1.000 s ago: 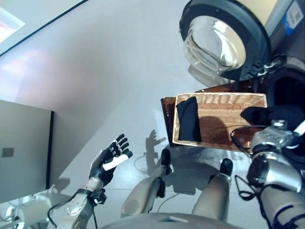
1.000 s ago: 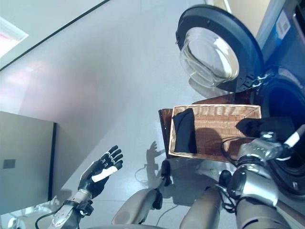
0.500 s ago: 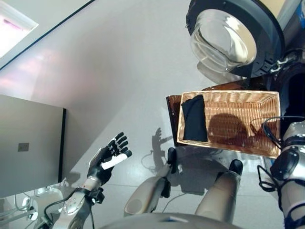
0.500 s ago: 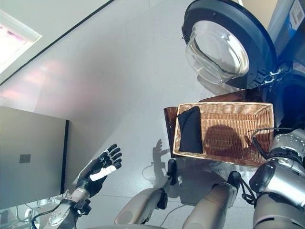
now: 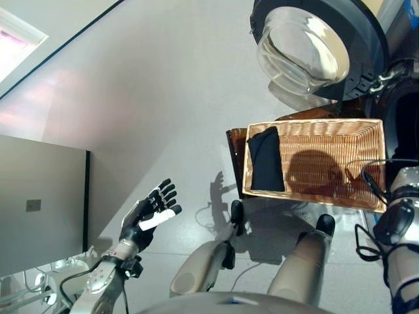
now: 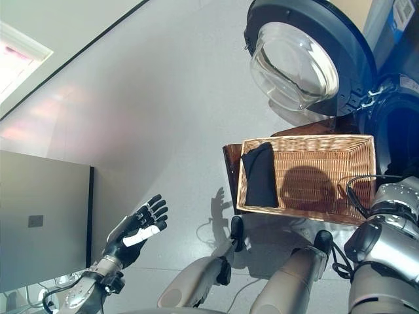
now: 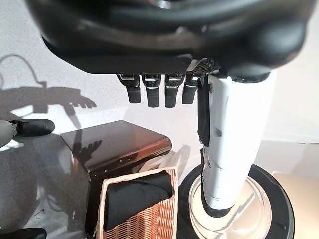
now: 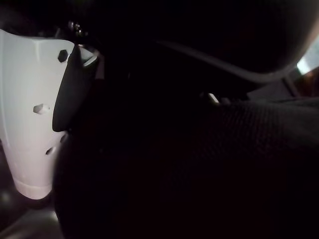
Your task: Pick up the clothes and place them into the washing machine
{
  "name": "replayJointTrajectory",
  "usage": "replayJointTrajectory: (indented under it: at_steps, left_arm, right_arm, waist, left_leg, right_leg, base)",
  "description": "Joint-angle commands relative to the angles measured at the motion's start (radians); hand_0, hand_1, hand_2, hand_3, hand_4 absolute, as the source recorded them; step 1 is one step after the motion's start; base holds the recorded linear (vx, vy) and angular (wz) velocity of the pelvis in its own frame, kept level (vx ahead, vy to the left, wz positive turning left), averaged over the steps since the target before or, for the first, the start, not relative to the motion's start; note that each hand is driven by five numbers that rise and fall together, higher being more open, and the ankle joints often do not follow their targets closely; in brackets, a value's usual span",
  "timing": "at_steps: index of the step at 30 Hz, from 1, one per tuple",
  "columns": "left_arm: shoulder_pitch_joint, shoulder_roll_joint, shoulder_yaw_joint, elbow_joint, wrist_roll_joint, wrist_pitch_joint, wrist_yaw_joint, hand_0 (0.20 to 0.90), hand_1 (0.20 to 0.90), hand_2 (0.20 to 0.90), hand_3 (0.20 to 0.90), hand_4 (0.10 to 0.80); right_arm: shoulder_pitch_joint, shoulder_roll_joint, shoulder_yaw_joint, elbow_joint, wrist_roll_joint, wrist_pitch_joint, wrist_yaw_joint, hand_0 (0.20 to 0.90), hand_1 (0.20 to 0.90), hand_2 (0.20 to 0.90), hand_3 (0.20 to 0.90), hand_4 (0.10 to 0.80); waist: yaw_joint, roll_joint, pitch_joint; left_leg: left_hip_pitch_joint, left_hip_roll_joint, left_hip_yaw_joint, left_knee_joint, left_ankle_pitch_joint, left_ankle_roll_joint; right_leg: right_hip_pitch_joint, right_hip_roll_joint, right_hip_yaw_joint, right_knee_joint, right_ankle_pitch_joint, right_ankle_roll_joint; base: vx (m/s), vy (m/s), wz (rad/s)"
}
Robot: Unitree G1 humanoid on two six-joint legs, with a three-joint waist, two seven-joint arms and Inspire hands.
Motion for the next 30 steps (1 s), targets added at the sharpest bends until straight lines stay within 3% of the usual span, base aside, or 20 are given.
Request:
replayJointTrajectory:
  at_steps: [1,5,10,15,24,30]
  left_arm:
    - [-0.002,0.016,0.054,-0.048,-0.023,-0.066,0.019,0.900,0.900,0.900,0.900,0.800]
    - [-0.003,0.009,0.049,-0.041,-0.022,-0.059,0.026,0.900,0.900,0.900,0.900,0.800]
    - [-0.015,-0.010,0.028,-0.027,-0.027,-0.054,0.023,0.900,0.900,0.900,0.900,0.800]
    - [-0.022,-0.001,0.025,0.001,-0.005,-0.060,0.004,0.900,0.900,0.900,0.900,0.800]
    - [0.001,-0.037,0.096,0.067,0.052,-0.074,0.008,0.900,0.900,0.900,0.900,0.800]
    - [0.008,-0.067,0.143,0.096,0.102,-0.089,0.024,0.900,0.900,0.900,0.900,0.800]
  right_arm:
    - [0.019,-0.111,0.083,0.002,-0.044,-0.069,0.010,0.900,0.900,0.900,0.900,0.800]
    - [0.013,-0.083,0.087,-0.001,-0.037,-0.071,0.000,0.900,0.900,0.900,0.900,0.800]
    - [0.046,0.044,0.131,-0.043,-0.063,-0.053,0.015,0.900,0.900,0.900,0.900,0.800]
    - [0.121,0.077,0.273,0.027,-0.268,0.118,0.049,0.900,0.900,0.900,0.900,0.800]
    - [0.270,0.226,0.353,-0.004,-0.434,0.181,0.092,0.900,0.900,0.900,0.900,0.800]
    - [0.352,0.322,0.483,0.007,-0.679,0.259,0.084,0.900,0.900,0.900,0.900,0.800]
  waist:
    - [-0.020,-0.008,-0.040]
    - [-0.018,-0.013,-0.043]
    - [-0.021,-0.039,-0.043]
    - [-0.023,-0.086,-0.039]
    - [-0.026,-0.161,-0.060]
    - [-0.020,-0.218,-0.080]
  left_leg:
    - [0.033,0.100,-0.006,0.113,-0.141,-0.109]
    - [0.039,0.102,-0.005,0.111,-0.142,-0.108]
    - [0.063,0.114,-0.007,0.103,-0.145,-0.108]
    - [0.101,0.133,-0.008,0.090,-0.146,-0.115]
    - [0.188,0.167,-0.014,0.029,-0.130,-0.127]
    - [0.247,0.189,-0.014,-0.006,-0.115,-0.135]
  right_leg:
    - [0.004,0.013,0.042,-0.124,0.198,0.011]
    - [0.011,0.018,0.040,-0.133,0.201,0.011]
    - [0.047,0.030,0.029,-0.162,0.213,0.011]
    - [0.113,0.040,0.007,-0.206,0.223,0.010]
    - [0.257,0.057,-0.059,-0.340,0.258,0.014]
    - [0.367,0.077,-0.116,-0.448,0.291,0.015]
  base:
    - [0.000,0.000,0.00]
    - [0.000,0.000,0.00]
    - [0.026,-0.022,-0.06]
    - [0.024,-0.047,-0.09]
    - [0.086,-0.066,-0.05]
    - [0.086,-0.054,-0.03]
